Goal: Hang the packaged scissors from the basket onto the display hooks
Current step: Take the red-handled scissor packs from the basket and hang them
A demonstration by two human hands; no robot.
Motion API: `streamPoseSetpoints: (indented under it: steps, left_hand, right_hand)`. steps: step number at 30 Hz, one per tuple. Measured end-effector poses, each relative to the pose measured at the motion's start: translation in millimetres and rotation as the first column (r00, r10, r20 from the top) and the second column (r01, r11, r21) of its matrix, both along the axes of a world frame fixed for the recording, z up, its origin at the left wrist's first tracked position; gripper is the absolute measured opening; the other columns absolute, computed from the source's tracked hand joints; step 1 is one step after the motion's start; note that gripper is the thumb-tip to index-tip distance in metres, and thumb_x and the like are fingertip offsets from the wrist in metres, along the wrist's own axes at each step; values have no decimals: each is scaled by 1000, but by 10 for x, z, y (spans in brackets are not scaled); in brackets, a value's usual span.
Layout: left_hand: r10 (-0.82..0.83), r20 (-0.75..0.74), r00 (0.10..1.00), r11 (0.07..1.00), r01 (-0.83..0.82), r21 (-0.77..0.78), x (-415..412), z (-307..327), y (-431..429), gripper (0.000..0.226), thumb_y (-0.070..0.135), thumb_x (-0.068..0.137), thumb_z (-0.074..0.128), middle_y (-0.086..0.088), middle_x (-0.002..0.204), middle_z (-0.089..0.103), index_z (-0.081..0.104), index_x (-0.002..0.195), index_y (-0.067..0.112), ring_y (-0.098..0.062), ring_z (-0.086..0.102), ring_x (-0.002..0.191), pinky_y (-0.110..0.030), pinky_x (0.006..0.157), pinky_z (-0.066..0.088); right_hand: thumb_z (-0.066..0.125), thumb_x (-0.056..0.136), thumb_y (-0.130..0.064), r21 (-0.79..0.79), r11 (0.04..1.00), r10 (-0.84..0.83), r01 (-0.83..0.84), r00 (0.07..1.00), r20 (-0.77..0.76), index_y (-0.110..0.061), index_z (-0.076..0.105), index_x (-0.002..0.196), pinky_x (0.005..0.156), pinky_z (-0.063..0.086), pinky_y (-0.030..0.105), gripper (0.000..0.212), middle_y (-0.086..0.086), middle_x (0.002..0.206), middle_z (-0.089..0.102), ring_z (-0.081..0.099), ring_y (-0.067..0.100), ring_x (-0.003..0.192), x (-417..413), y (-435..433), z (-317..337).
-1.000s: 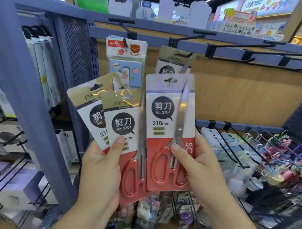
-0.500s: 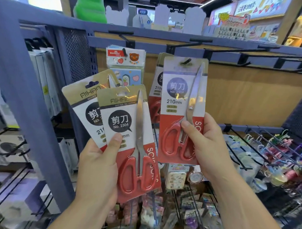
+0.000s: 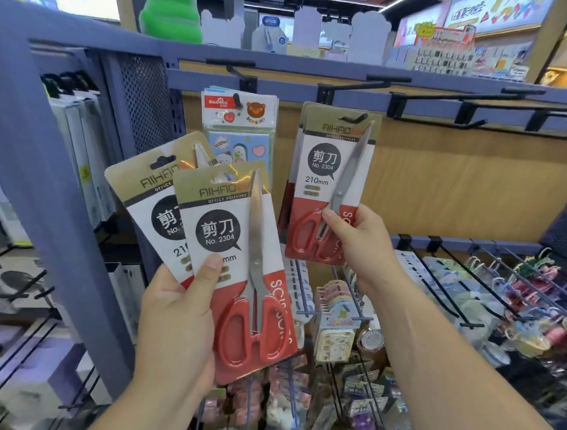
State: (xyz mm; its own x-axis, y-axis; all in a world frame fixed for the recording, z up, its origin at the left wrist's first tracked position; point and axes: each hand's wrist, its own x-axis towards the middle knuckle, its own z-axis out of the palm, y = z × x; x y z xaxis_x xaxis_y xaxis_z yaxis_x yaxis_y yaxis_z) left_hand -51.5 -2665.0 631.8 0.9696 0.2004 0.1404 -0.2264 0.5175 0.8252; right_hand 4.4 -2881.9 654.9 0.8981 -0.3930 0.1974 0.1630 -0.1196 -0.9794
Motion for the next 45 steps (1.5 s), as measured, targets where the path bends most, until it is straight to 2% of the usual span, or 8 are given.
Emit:
streamPoseSetpoints:
  steps: [5, 11, 18, 22, 26, 31, 35, 45]
  left_hand:
    - [-4, -10, 1000, 1000, 4, 3, -15, 2, 15, 24, 10, 103, 57, 6, 112, 81, 72, 114, 24, -14, 78, 100, -23, 71, 62]
    - [-14, -19, 1000, 998, 13, -63, -51, 18, -23, 24, 9, 103, 56, 2, 112, 81, 73, 112, 23, -16, 78, 98, -24, 70, 62]
    - [-55, -61, 997, 997, 51, -60, -99, 7, -194, 22, 8, 102, 58, -2, 112, 81, 74, 113, 19, -21, 78, 102, -34, 79, 63]
    - [-128, -65, 990, 990, 123, -69, -163, 25, -247, 22, 6, 101, 59, -5, 109, 81, 72, 117, 13, -22, 79, 97, -29, 72, 64]
    - [-181, -73, 981, 982, 176, -74, -218, 61, -245, 23, 17, 97, 60, -6, 108, 81, 73, 116, 16, -24, 80, 96, -36, 74, 65]
    - [-171, -129, 977, 984, 163, -66, -222, 31, -234, 26, 22, 109, 48, -4, 108, 81, 73, 117, 23, -24, 79, 96, -42, 80, 65]
    - [-87, -128, 988, 996, 86, -13, -177, -10, -237, 24, 23, 110, 48, 2, 102, 82, 72, 115, 25, -18, 80, 90, -27, 66, 64]
    - [33, -102, 994, 995, -23, 96, -10, -79, -101, 23, 19, 111, 48, 3, 103, 82, 70, 117, 20, -14, 79, 89, -23, 64, 62]
  right_hand:
    - [73, 96, -32, -44, 996, -79, 78, 997, -19, -20, 69, 110, 91, 61, 53, 19, 0, 102, 79, 76, 20, 95, 173, -45, -4]
    - [75, 93, -41, -59, 943, -323, 328, 942, 89, -29, 48, 139, 101, 52, 39, 54, -10, 123, 60, 60, 7, 115, -262, 94, -154]
    - [97, 70, -28, -219, 928, 305, -301, 952, -13, -28, 66, 119, 85, 59, 28, 57, -10, 109, 75, 73, 9, 101, -879, 536, -253]
    - [87, 80, -5, -124, 959, 260, -256, 965, 21, -25, 65, 118, 81, 61, 29, 48, -4, 103, 78, 75, 13, 94, -939, 547, -323]
    - [77, 90, -5, 14, 947, 320, -321, 947, 40, -28, 69, 119, 86, 63, 41, 38, 3, 108, 78, 76, 23, 99, -992, 520, -354]
    - [67, 96, -9, 201, 926, 312, -319, 948, 68, -18, 62, 127, 83, 62, 34, 33, 5, 115, 77, 76, 24, 103, -1000, 493, -393]
    - [65, 99, -14, 281, 924, 262, -259, 965, 28, -21, 62, 126, 84, 62, 45, 28, 8, 114, 78, 76, 29, 102, -977, 417, -431]
    - [61, 100, -7, 38, 966, 248, -255, 959, 135, -26, 60, 127, 82, 64, 41, 33, 1, 115, 78, 76, 23, 102, -970, 55, -138]
